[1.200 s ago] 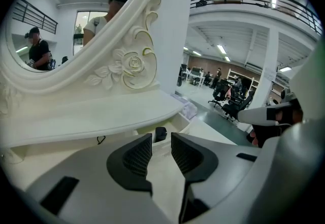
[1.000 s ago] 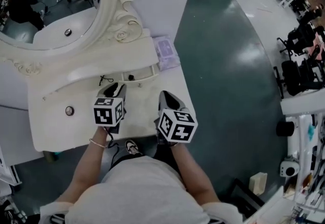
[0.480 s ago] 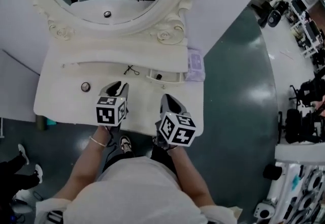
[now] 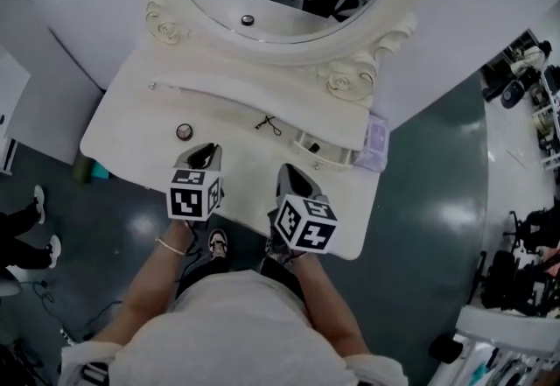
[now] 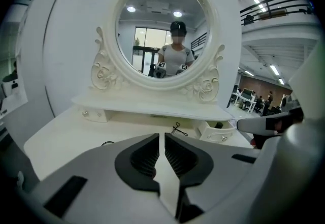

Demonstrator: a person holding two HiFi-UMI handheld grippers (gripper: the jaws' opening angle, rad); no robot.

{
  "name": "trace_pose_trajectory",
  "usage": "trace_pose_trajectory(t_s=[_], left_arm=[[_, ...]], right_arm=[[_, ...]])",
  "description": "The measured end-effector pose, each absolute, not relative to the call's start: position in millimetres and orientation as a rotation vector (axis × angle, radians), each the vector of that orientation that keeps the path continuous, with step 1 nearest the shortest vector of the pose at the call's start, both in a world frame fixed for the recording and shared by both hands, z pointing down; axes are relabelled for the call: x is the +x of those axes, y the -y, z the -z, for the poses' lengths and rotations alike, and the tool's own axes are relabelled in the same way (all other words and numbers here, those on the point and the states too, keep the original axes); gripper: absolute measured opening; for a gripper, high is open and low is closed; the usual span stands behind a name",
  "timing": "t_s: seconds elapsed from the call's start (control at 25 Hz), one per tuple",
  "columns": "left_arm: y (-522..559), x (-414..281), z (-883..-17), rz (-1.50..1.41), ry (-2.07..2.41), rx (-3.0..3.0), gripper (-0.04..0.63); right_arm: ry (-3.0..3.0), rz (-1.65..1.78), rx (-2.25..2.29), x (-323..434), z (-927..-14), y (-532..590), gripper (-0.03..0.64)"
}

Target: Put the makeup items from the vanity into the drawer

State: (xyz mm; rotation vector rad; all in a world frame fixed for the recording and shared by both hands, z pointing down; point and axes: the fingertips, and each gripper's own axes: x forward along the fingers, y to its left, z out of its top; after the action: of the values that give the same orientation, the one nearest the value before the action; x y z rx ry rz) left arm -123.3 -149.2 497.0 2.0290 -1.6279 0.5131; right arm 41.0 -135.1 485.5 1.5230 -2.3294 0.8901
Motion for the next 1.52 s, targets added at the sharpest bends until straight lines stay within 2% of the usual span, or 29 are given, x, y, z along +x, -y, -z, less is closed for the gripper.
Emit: trace_pose_trajectory(t_s=[0.56,1.52], left_arm=[[134.1,-173.0,-489.2,-0.486,1.774,1.925,0.017],[141.1,-178.5,-495.6,-0.501,1.760,1.930,0.012]], right_arm=[[2.414,-0.833,1.359,-10.7,-479.8,145.9,0.018],[2.372,-0.844,1.409,-5.1,-483.2,149.0,0.018]])
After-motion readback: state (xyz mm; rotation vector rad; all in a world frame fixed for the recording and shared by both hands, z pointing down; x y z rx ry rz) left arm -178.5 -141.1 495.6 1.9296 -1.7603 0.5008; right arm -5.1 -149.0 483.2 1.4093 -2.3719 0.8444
